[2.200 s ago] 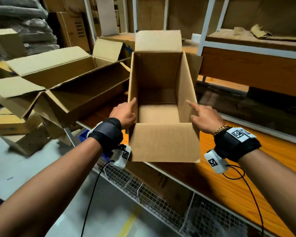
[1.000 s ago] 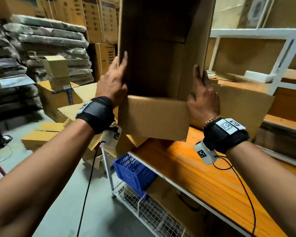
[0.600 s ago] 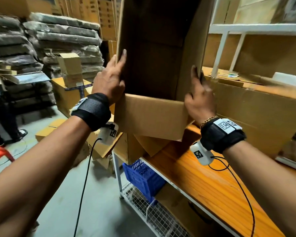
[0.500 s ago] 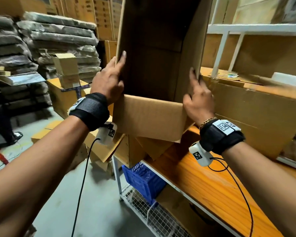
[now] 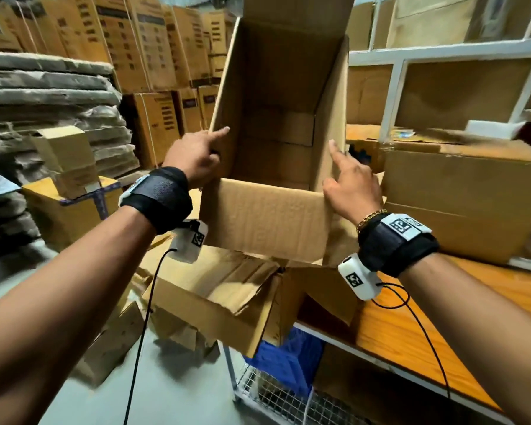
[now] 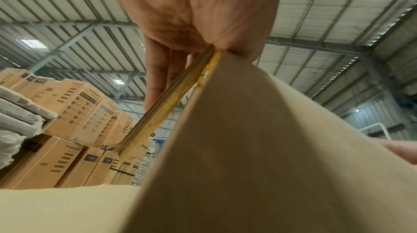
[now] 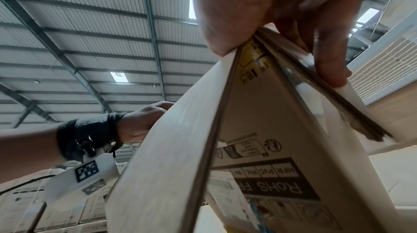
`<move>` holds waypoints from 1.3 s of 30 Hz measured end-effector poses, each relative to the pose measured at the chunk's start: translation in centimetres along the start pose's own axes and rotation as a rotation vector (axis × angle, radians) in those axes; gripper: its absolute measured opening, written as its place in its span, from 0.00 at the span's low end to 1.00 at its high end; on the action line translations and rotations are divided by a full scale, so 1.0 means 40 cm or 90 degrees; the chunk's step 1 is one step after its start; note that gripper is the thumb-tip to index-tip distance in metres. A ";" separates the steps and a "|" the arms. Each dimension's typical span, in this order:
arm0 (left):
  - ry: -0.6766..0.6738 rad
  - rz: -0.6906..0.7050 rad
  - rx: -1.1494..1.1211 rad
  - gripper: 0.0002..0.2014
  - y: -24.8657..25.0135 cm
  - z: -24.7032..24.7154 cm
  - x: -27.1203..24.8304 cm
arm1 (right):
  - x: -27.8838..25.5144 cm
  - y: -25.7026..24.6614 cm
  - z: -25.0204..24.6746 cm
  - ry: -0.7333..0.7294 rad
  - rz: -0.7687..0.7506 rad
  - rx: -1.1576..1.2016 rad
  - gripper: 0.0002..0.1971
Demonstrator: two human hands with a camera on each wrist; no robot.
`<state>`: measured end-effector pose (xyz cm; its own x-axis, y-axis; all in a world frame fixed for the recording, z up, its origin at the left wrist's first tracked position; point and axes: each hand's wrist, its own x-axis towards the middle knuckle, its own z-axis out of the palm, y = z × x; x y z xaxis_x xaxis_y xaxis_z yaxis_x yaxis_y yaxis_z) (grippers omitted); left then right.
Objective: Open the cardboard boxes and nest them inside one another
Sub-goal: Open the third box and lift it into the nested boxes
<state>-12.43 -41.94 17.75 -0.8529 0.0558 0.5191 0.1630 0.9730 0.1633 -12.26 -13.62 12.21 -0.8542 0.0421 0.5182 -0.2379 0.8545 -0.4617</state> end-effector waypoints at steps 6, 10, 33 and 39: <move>-0.017 -0.021 -0.044 0.14 -0.074 0.047 0.080 | 0.022 -0.059 0.033 -0.083 0.085 -0.073 0.33; -0.051 -0.014 -0.045 0.10 -0.117 0.082 0.127 | 0.043 -0.089 0.053 -0.115 0.124 -0.116 0.29; -0.606 -0.005 0.005 0.54 -0.197 0.323 0.060 | -0.009 0.007 0.212 -0.365 0.056 -0.258 0.28; -0.631 -0.043 -0.006 0.46 -0.170 0.334 0.032 | -0.030 0.008 0.225 -0.436 -0.064 -0.240 0.30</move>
<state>-21.25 -45.48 6.07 -0.8887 0.1663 -0.4272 0.0990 0.9795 0.1753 -15.47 -18.05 4.98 -0.9607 -0.2682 -0.0715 -0.2609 0.9605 -0.0970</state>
